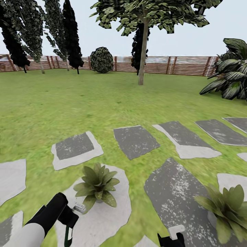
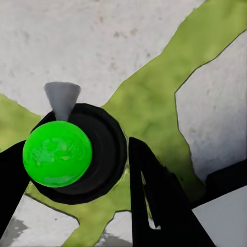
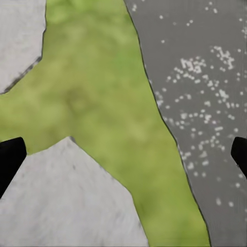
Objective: Pick up the pesticide atomizer in the garden and spray insectifuge to fully cover both potted plants in the garden.
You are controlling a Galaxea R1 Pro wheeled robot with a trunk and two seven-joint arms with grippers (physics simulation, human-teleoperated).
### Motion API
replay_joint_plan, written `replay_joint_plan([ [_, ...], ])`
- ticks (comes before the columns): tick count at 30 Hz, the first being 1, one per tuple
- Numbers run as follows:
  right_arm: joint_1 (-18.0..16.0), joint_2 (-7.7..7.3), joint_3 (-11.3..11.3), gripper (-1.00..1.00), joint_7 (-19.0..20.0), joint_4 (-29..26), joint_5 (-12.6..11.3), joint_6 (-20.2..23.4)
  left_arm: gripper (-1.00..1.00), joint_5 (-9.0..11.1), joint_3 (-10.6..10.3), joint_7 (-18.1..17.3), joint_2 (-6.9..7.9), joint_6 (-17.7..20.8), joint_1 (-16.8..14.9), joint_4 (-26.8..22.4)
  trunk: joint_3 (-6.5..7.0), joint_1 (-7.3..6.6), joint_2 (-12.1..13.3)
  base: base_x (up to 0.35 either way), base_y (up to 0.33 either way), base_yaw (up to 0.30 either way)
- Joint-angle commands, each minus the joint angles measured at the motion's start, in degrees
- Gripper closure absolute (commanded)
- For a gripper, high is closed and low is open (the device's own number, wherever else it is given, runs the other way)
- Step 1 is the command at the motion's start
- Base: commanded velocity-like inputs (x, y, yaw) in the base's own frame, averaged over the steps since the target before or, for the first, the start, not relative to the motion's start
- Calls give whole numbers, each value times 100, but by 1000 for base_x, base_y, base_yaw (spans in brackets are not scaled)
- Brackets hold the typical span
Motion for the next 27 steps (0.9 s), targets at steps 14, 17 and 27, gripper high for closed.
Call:
replay_joint_plan([
  [14, 5, -2, 15, -100, -2, 5, 19, -19, 100, -86, -72, 15, -6, 3, -1, 24, -5, 1, -2, 77, 242, -214],
  [17, 5, -2, 15, -100, 0, 5, 19, -19, 100, -98, -72, 41, 17, 5, 7, 72, -5, 1, -2, -6, 14, -99],
  [27, 5, -2, 15, -100, -2, 5, 20, -19, 100, -100, -122, 170, 93, -11, 244, 14, -5, 1, -2, -50, 1, -5],
])
